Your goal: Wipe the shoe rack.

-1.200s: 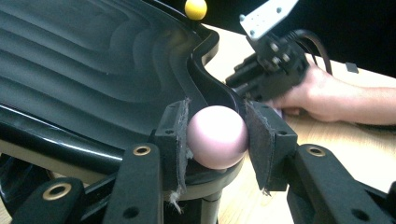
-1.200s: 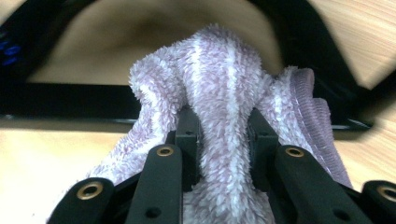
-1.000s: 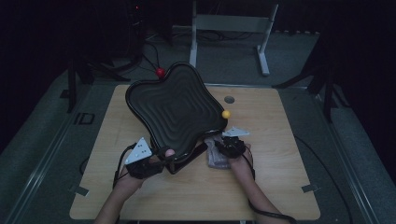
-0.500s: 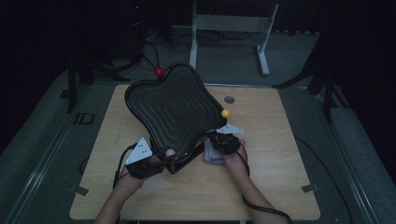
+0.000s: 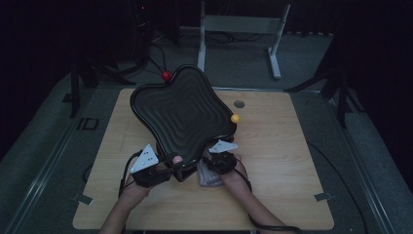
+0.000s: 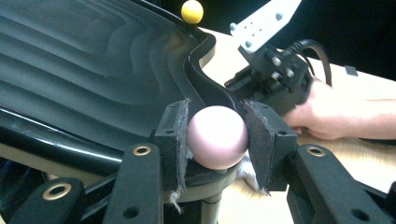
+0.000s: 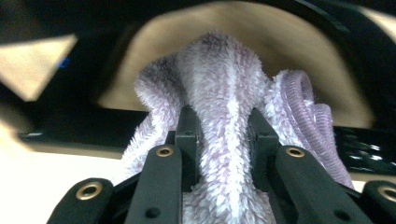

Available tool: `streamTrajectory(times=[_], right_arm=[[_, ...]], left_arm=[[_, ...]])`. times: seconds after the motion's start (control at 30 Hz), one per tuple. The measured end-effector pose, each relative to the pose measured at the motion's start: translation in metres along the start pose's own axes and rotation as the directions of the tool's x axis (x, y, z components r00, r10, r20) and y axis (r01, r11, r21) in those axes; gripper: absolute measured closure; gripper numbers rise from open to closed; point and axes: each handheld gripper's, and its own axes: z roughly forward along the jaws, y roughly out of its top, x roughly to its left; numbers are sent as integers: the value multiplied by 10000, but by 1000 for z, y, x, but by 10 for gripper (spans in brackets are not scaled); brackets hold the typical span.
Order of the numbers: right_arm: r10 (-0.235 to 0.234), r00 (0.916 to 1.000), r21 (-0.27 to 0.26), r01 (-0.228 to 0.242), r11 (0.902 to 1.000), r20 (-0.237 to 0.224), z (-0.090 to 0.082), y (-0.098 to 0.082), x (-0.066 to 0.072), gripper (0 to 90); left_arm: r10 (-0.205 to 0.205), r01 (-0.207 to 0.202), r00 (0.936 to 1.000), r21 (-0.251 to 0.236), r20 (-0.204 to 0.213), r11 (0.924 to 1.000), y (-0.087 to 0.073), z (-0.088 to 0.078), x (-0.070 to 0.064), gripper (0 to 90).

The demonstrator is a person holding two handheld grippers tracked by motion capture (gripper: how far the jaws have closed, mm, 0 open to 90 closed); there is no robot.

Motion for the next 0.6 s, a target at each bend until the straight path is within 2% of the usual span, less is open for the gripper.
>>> streamTrajectory(times=[0.17,0.3,0.37,0.5,0.6], right_arm=[[-360,9974,-68,356,9993,-618,4,2,22,717],[-556,9901,-162,540,9984,-1291,9,4,40,718],[-943,9896,-167,931,9955,-1085,9,6,49,717],[-794,9886,-297,762,9966,-1279,5,6,45,715],[-724,9898,-330,689,9971,-1224,-4,6,40,715]], left_arm=[[-14,14,10000,42,-5,10000,1,0,0,604],[-41,41,10000,20,-9,10000,0,0,0,604],[-27,27,10000,8,-12,10000,0,0,0,604],[-34,34,10000,25,-20,10000,1,0,-1,603],[-47,48,10000,23,-32,10000,0,0,-1,603]])
